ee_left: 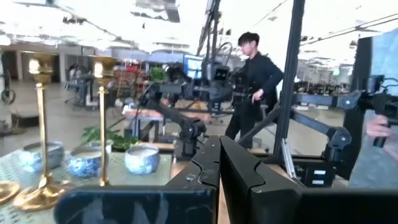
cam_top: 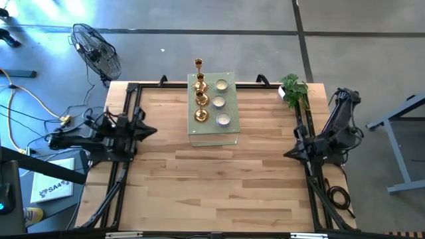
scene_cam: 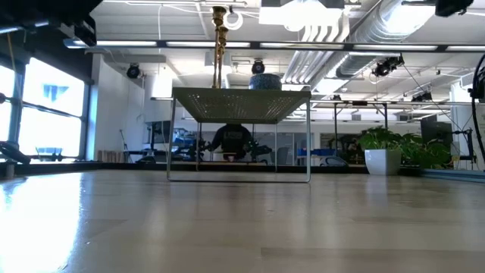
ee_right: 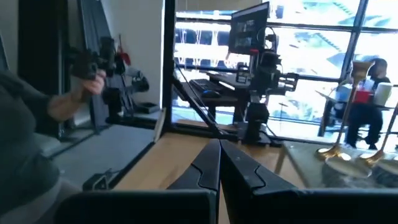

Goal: Pick & Place candle stick holders
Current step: Return to Home Position

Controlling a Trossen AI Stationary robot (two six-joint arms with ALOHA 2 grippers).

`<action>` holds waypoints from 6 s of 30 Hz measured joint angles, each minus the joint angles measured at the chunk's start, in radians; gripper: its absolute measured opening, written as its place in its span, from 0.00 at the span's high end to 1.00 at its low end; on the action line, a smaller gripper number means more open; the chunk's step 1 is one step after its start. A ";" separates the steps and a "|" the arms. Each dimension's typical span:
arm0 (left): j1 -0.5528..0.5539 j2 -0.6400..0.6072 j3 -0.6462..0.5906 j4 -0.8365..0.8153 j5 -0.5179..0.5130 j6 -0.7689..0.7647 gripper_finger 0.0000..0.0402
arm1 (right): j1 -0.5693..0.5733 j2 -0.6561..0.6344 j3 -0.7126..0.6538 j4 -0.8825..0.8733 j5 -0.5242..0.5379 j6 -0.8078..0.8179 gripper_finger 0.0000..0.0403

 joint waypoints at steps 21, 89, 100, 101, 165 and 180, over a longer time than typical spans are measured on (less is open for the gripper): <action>0.000 0.001 -0.067 -0.051 0.141 0.097 1.00 | -0.273 -0.015 -0.345 0.368 -0.427 0.066 1.00; 0.000 0.001 -0.252 0.079 0.293 0.097 1.00 | -0.572 -0.297 -0.346 0.036 -0.612 0.046 1.00; 0.000 0.002 -0.254 0.016 0.060 -0.022 1.00 | -0.572 -0.297 -0.346 0.036 -0.612 0.046 0.99; 0.000 0.003 -0.254 0.014 0.050 -0.022 1.00 | -0.572 -0.297 -0.346 0.036 -0.612 0.046 1.00; 0.000 0.003 -0.255 0.011 0.029 -0.024 1.00 | -0.572 -0.296 -0.347 0.036 -0.612 0.046 0.98; 0.000 0.003 -0.255 0.011 0.029 -0.024 1.00 | -0.572 -0.296 -0.347 0.036 -0.612 0.046 0.99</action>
